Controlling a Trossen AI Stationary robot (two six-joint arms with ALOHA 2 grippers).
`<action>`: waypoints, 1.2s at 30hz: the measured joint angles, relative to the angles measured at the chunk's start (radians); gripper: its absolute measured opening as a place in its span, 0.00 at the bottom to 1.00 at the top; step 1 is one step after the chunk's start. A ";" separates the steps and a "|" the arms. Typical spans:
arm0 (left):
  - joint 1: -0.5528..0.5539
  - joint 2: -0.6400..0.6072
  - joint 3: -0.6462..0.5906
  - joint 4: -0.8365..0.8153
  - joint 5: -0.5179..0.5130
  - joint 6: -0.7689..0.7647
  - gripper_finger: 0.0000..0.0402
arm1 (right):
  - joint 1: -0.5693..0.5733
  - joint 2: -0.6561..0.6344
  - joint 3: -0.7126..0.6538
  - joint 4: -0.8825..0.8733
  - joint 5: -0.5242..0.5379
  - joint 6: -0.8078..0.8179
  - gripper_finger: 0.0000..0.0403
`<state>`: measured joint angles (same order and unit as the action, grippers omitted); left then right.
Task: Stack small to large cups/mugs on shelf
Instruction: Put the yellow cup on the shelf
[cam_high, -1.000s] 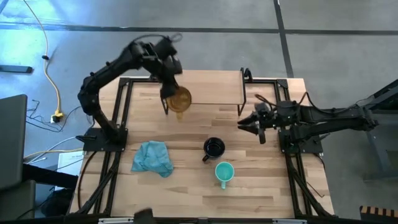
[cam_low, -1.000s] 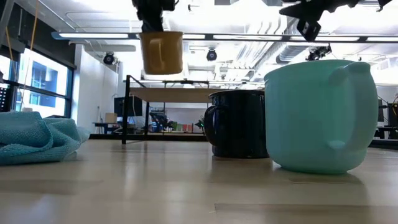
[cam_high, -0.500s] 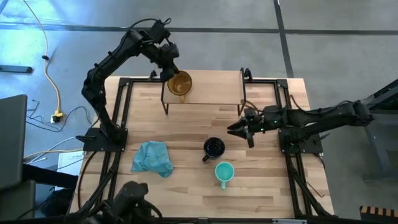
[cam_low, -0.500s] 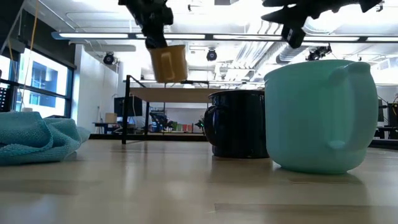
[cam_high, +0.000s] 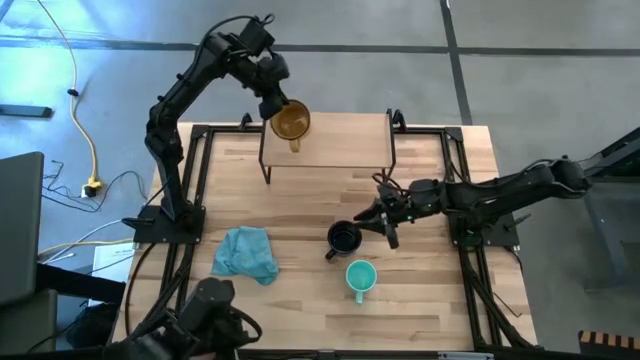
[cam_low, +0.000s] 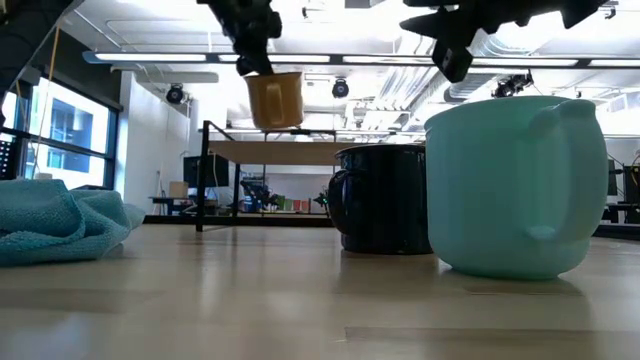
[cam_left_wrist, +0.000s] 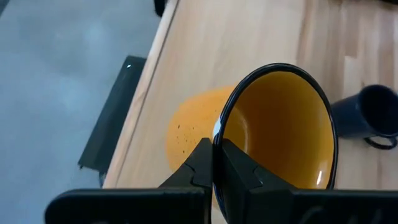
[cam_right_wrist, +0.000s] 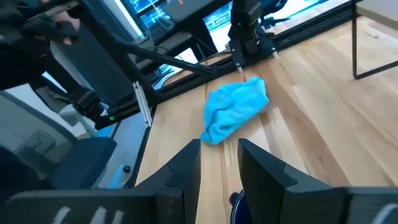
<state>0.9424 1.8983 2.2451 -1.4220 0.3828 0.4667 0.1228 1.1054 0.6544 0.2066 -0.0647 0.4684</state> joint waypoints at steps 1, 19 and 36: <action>0.000 0.002 0.001 -0.007 -0.016 0.000 0.00 | 0.003 -0.001 0.000 0.004 0.000 -0.002 0.24; -0.008 0.019 0.000 -0.041 -0.036 -0.018 0.00 | 0.004 -0.028 0.000 0.001 -0.022 -0.050 0.24; -0.018 0.081 0.001 -0.043 -0.045 0.036 0.00 | 0.004 -0.028 0.000 0.001 -0.022 -0.047 0.24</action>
<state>0.9245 1.9797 2.2459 -1.4654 0.3374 0.5023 0.1272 1.0775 0.6544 0.2081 -0.0868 0.4215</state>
